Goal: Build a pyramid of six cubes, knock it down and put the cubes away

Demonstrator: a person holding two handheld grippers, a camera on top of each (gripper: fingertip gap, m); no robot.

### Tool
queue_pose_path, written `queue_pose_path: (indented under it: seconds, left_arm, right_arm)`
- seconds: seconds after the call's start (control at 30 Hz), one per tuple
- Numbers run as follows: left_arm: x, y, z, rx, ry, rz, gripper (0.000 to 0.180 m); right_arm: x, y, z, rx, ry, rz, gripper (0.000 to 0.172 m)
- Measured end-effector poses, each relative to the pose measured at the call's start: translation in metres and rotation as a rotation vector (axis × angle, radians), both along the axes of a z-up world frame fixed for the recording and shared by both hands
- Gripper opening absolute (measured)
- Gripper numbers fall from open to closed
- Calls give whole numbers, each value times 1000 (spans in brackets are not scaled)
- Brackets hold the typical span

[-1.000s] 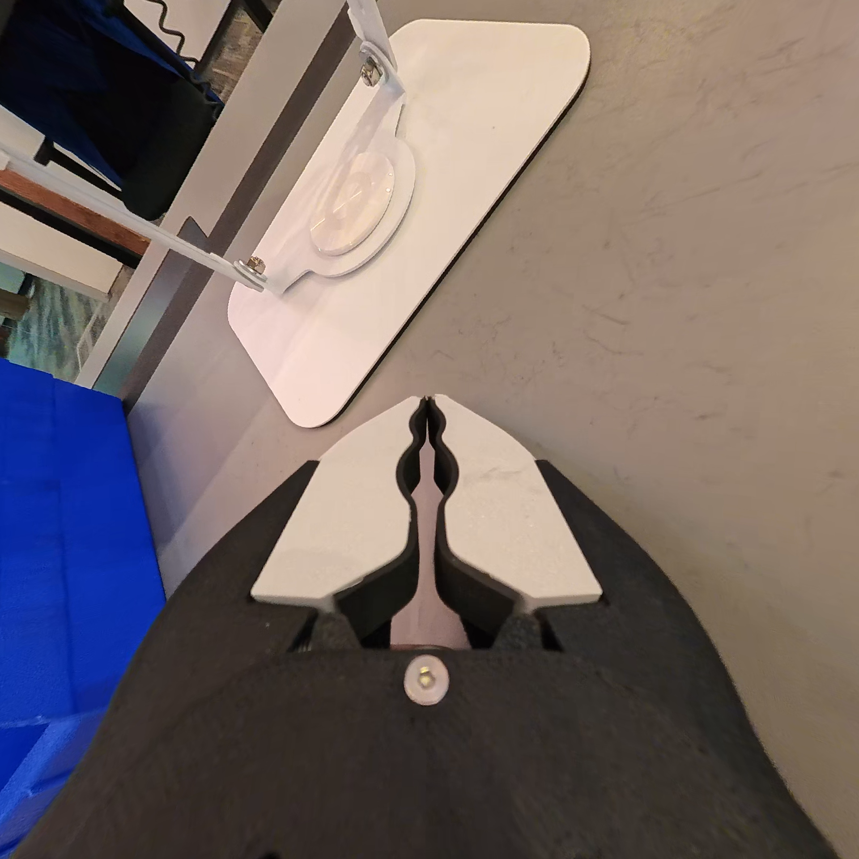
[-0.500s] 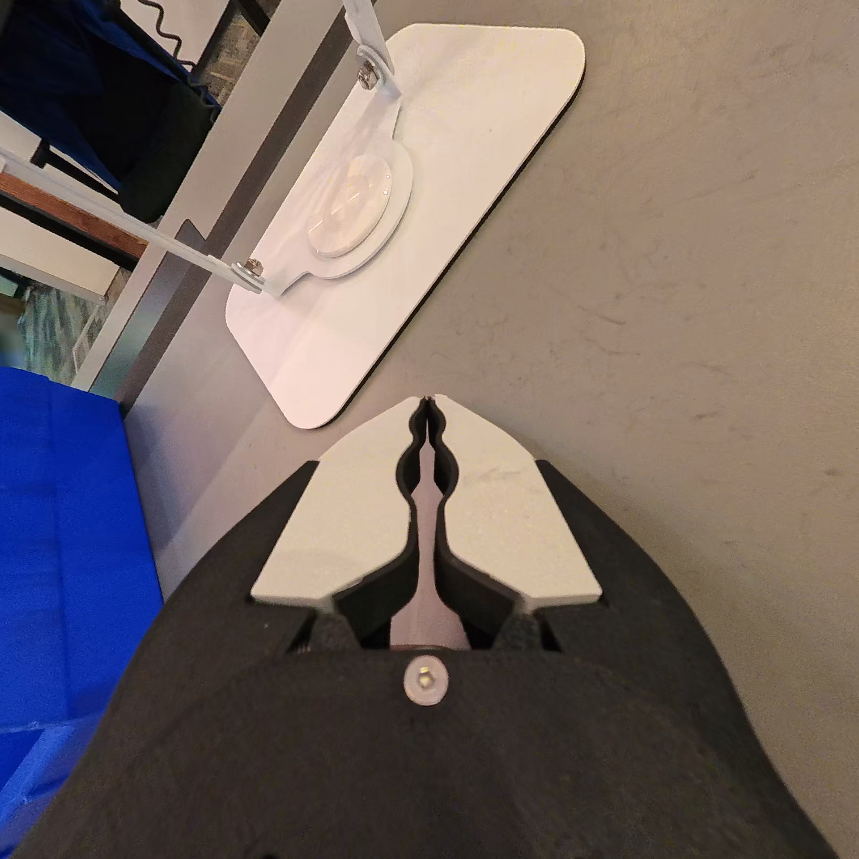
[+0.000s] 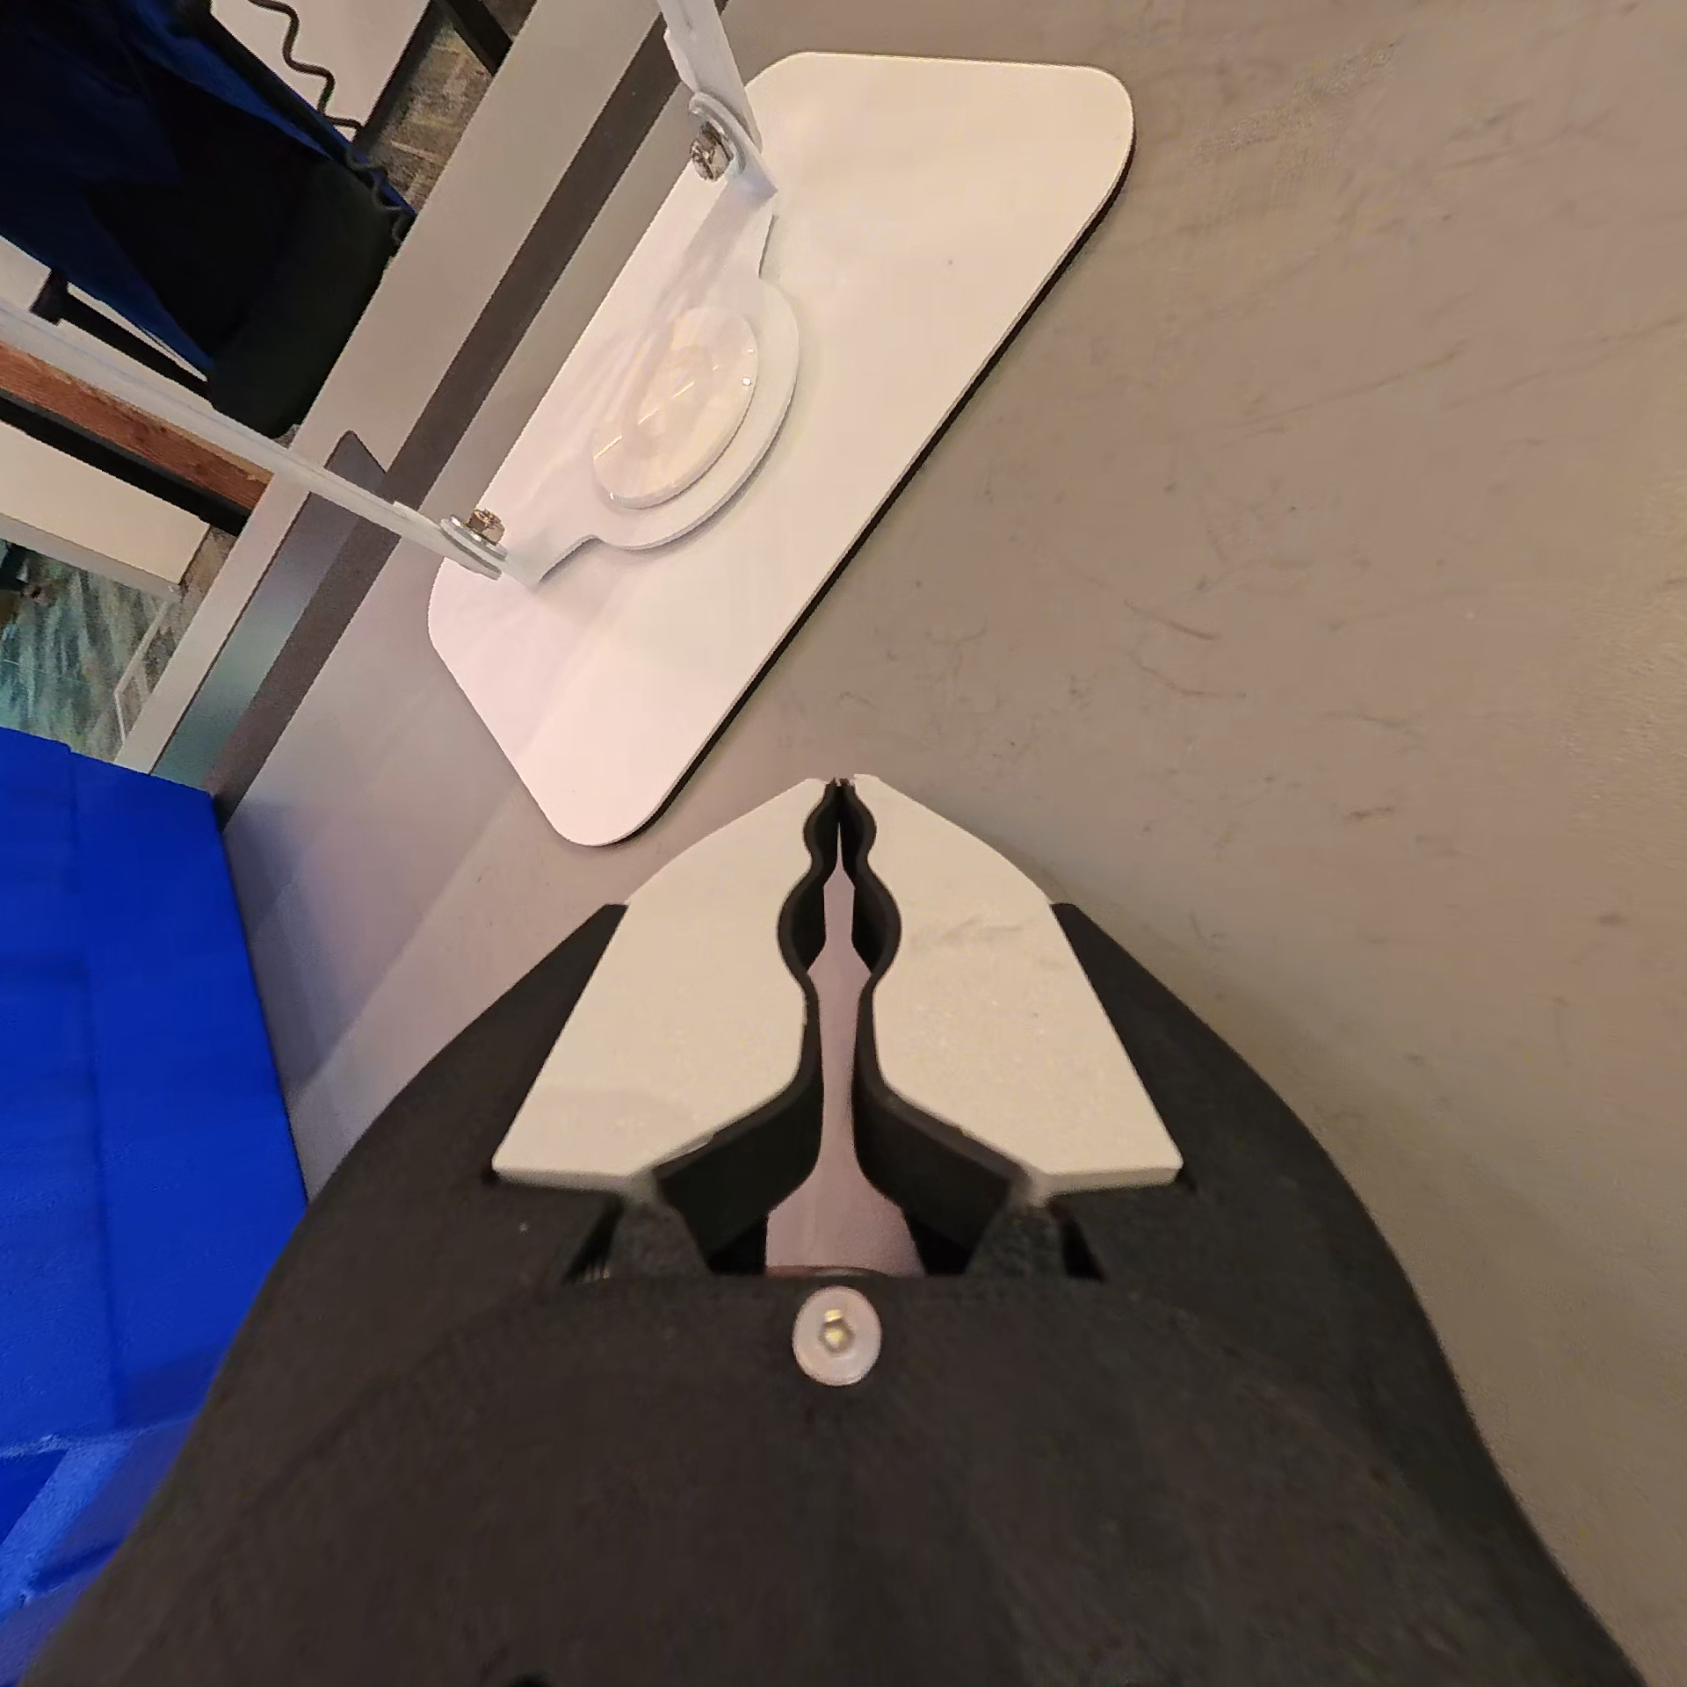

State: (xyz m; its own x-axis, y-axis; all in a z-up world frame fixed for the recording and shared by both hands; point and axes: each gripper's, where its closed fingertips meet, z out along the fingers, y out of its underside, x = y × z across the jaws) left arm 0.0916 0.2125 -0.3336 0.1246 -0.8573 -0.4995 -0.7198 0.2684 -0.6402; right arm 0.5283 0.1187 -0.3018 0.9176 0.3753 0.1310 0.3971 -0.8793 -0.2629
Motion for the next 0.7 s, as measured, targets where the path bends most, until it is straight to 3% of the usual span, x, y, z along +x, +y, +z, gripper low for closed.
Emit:
queue_pose_path:
  seconds: [0.1,0.17,0.27,0.43,0.7]
  left_arm:
    - [0,0,0,-1,1,0,0]
    - [0,0,0,-2,2,0,0]
    - [0,0,-1,-5,4,0,0]
    - [0,0,0,-3,3,2,0]
    - [-1,0,-1,0,4,3,0]
  right_arm:
    - [-31,-14,55,153,-45,65,42]
    - [-75,-31,88,244,-34,179,41]
    - [-158,-62,103,275,25,404,40]
    - [-256,-98,59,163,97,641,40]
    - [-295,-114,-10,-18,122,727,37]
